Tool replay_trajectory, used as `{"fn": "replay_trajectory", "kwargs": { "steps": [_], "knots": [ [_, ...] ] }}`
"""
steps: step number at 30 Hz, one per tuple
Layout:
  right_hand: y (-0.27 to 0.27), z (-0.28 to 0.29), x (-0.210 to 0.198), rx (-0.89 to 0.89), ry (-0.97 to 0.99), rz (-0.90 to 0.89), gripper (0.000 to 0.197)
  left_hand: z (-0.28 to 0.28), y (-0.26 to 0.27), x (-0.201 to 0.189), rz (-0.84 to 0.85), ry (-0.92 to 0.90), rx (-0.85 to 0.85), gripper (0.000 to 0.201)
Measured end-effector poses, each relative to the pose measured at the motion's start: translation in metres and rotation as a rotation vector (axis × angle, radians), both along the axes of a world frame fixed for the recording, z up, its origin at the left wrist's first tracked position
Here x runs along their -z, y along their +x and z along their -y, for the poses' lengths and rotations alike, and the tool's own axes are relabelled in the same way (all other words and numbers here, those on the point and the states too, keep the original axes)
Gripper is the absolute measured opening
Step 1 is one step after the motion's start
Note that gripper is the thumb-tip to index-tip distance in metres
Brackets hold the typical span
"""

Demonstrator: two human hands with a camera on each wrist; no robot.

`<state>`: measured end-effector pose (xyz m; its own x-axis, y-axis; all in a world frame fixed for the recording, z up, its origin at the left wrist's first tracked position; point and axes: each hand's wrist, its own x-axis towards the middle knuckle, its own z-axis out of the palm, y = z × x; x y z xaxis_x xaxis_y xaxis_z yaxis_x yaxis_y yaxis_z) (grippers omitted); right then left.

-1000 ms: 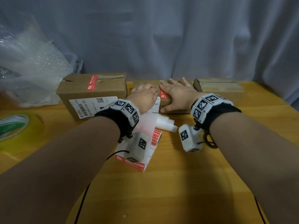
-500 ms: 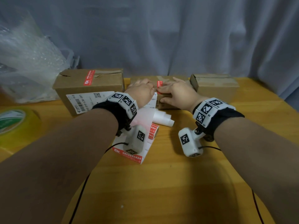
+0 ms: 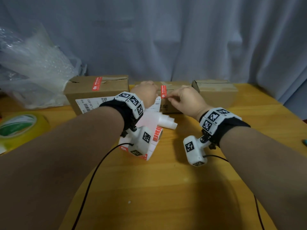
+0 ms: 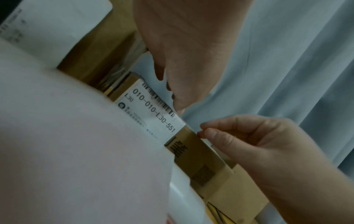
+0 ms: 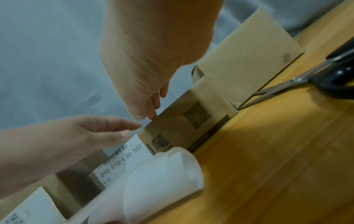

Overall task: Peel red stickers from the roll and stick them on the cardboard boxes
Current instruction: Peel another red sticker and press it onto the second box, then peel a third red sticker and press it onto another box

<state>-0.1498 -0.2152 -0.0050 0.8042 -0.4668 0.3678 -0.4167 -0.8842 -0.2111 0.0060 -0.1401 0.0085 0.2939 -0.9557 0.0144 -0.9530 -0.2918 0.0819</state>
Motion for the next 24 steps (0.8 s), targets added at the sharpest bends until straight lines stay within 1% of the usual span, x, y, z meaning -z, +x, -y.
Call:
{"fn": "replay_trajectory", "kwargs": {
  "steps": [3, 6, 10, 13, 15, 17, 18, 20, 24],
  "knots": [
    [-0.003, -0.007, -0.006, 0.057, -0.062, -0.007, 0.026, -0.017, -0.003, -0.015, -0.043, -0.103, 0.034, 0.039],
    [-0.009, -0.014, -0.015, 0.143, -0.117, -0.006, 0.027, -0.037, -0.005, -0.034, -0.052, -0.179, 0.053, 0.04],
    [-0.017, -0.032, -0.033, 0.202, -0.063, 0.017, 0.027, -0.067, -0.011, -0.055, -0.081, -0.233, 0.032, 0.036],
    [-0.022, -0.048, -0.043, 0.206, 0.037, -0.006, 0.026, -0.092, -0.02, -0.063, -0.14, -0.245, 0.026, 0.036],
    [-0.024, -0.06, -0.044, 0.266, 0.089, -0.122, 0.029, -0.108, -0.024, -0.061, -0.21, -0.252, 0.014, 0.038],
    [-0.027, -0.075, -0.038, 0.331, 0.113, -0.292, 0.031, -0.126, -0.026, -0.05, -0.272, -0.271, -0.009, 0.04],
    [-0.028, -0.082, -0.033, 0.338, 0.126, -0.339, 0.032, -0.134, -0.027, -0.043, -0.308, -0.271, -0.027, 0.041],
    [-0.031, -0.093, -0.022, 0.321, 0.159, -0.338, 0.035, -0.148, -0.027, -0.026, -0.358, -0.224, -0.077, 0.043],
    [-0.035, -0.106, -0.004, 0.285, 0.242, -0.236, 0.049, -0.17, -0.027, 0.0, -0.381, -0.065, -0.181, 0.053]
  ]
}}
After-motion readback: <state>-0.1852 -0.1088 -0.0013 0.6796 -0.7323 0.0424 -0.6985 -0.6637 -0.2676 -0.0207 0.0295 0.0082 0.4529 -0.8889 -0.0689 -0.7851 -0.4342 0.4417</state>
